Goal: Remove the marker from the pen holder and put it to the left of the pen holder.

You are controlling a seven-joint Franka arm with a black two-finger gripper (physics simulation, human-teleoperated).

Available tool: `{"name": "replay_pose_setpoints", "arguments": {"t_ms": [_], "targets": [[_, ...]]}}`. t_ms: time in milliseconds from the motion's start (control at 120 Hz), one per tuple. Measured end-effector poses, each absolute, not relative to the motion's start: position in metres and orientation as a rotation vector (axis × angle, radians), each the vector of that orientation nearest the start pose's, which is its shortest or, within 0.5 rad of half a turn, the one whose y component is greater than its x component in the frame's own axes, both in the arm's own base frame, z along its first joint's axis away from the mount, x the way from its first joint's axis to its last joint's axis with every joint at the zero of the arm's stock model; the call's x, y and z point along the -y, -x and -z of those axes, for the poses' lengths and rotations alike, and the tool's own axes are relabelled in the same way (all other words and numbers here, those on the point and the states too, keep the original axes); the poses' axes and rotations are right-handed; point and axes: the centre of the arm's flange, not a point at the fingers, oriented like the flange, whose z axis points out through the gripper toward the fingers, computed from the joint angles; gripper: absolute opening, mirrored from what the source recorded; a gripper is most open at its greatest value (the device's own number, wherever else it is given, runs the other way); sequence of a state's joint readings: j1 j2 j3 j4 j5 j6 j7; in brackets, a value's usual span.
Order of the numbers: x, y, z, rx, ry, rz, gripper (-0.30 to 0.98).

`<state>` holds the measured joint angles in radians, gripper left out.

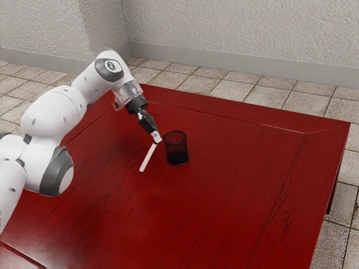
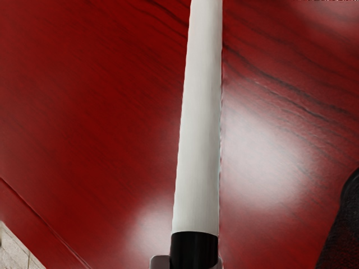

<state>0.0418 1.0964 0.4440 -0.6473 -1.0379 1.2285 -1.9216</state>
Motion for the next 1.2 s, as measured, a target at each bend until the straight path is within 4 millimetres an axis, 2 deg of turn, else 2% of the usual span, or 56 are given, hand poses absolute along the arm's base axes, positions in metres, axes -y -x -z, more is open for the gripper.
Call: {"name": "replay_pose_setpoints", "arguments": {"t_ms": [58, 100, 283, 367, 508, 567, 625, 758, 933, 1067, 1100, 1133, 1167, 1200], "targets": [[-0.07, -0.751, -0.315, -2.501, -1.287, 1.186, -0.1], [-0.075, -0.752, -0.312, -2.527, -1.254, 1.184, -0.1], [-0.134, -0.749, -0.317, -2.626, -1.078, 1.098, -0.1], [-0.136, -0.758, -0.317, -2.612, -1.053, 1.013, -0.1], [-0.142, -0.773, -0.302, -2.557, -0.996, 0.913, -0.09], [-0.147, -0.777, -0.301, -2.532, -0.982, 0.876, -0.02], [-0.151, -0.78, -0.3, -2.51, -0.975, 0.846, 0.1], [-0.154, -0.784, -0.281, -2.49, -0.973, 0.817, 0.37], [-0.162, -0.788, -0.256, -2.457, -0.957, 0.766, 0.55], [-0.199, -0.785, -0.246, -2.464, -0.963, 0.619, 0.61], [-0.21, -0.784, -0.264, -2.454, -0.982, 0.564, 0.62], [-0.203, -0.784, -0.303, -2.425, -1.022, 0.533, 0.63], [-0.167, -0.779, -0.362, -2.359, -1.106, 0.56, 0.64], [-0.129, -0.757, -0.418, -2.289, -1.226, 0.604, 0.65]]}}
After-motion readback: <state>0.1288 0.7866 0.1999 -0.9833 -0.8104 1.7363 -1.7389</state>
